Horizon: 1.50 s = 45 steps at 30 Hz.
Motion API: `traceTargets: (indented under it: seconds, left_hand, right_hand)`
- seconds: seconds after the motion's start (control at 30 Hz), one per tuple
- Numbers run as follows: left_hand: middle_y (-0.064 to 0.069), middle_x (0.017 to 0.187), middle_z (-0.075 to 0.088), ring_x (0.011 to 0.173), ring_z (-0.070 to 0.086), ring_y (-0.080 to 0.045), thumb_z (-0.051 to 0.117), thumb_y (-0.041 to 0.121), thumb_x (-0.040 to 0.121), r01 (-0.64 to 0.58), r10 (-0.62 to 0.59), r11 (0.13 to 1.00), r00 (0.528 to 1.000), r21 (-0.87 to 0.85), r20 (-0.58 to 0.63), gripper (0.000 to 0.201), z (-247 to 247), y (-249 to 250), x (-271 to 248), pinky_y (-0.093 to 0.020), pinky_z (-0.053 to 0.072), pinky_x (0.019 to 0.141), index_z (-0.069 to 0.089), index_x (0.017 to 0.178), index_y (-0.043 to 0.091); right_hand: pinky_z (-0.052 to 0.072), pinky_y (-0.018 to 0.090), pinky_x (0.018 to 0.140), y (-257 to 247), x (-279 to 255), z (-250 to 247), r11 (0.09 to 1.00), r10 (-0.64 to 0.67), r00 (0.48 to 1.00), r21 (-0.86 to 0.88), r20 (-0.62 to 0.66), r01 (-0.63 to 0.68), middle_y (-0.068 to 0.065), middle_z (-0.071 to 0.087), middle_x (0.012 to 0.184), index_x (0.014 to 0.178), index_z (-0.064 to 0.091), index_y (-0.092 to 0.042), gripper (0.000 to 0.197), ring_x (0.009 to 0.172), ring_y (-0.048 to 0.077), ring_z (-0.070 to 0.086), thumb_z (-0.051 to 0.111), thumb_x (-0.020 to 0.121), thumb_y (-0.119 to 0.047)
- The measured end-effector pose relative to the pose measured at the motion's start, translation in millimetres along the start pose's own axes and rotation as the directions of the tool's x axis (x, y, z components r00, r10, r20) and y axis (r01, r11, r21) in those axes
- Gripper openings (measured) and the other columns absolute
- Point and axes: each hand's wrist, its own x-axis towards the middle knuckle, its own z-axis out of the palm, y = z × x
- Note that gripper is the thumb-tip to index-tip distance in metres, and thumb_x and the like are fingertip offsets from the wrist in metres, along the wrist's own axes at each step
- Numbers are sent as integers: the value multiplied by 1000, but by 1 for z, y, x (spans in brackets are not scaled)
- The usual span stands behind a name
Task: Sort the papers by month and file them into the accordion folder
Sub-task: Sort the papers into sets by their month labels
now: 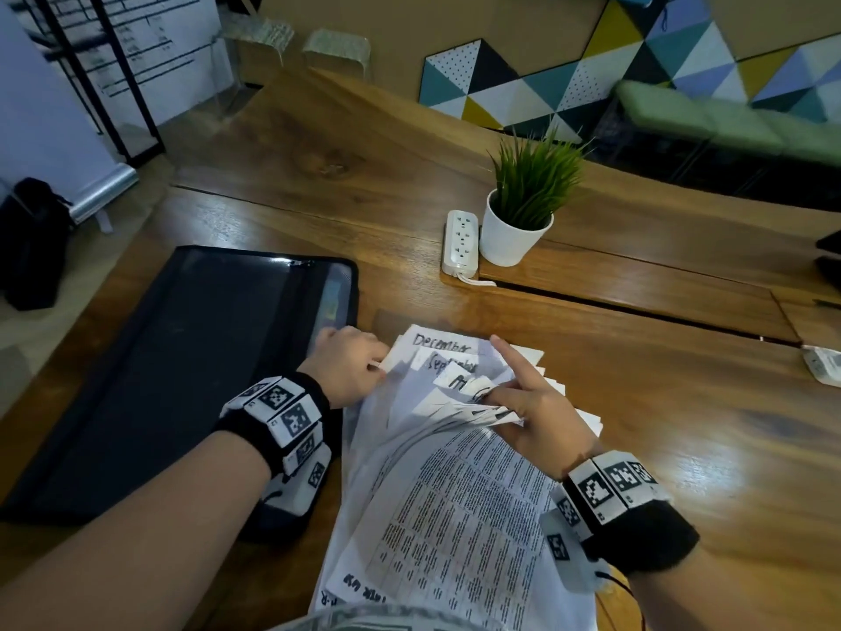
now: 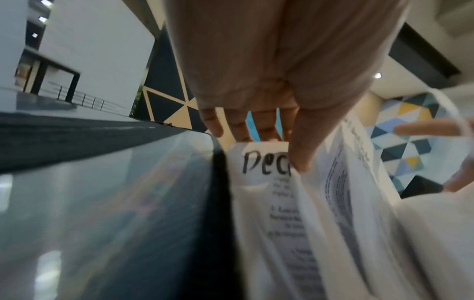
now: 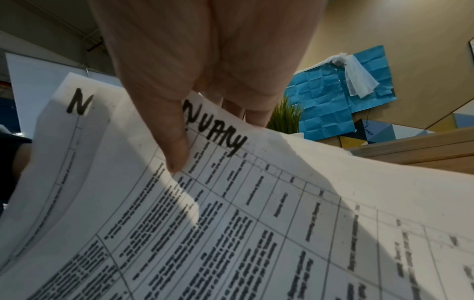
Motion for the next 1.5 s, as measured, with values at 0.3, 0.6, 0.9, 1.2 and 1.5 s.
traceTargets:
  seconds: [0.3,0.6,0.9,1.2,1.5]
  left_hand:
    - [-7,88,60,88,53,-20,51,4,81,-65,193,597,979,-800,64,20,-3,41,0,-18,43,71,60,86,21]
    - [8,83,69,69,56,3,42,3,92,185,36,402,976,-897,217,25,15,46,-10,-9,41,57,66,96,7]
    - [-7,111,59,103,58,-27,66,29,82,478,-478,601,857,-641,190,45,48,22,18,-31,44,80,52,114,0]
    - [4,74,71,77,69,-14,76,13,77,225,-417,539,908,-812,-26,8,47,28,6,-27,53,68,76,85,11]
    - [-1,80,75,79,71,-25,86,21,57,211,-390,489,921,-846,4,26,49,32,7,-48,57,77,74,77,10]
  right_hand:
    - [35,-1,76,-3,11,-19,999,-46,996,-11,73,47,1,13,153,91,73,-18,25,86,-1,55,78,70,-6]
    - [52,39,64,4,3,-10,995,-105,990,6,97,104,2,70,81,83,74,-20,17,72,28,62,67,71,-28]
    - [44,29,65,0,-2,-8,999,-43,995,24,87,41,3,67,74,85,74,-20,15,73,28,57,70,70,-19]
    - [43,23,68,-3,-9,-13,1000,-14,996,23,93,12,1,68,77,89,75,-20,23,78,26,58,77,70,-8]
    - [30,11,66,-9,-12,-20,998,-61,997,25,52,60,-1,67,70,84,75,-19,21,65,21,59,76,66,-9]
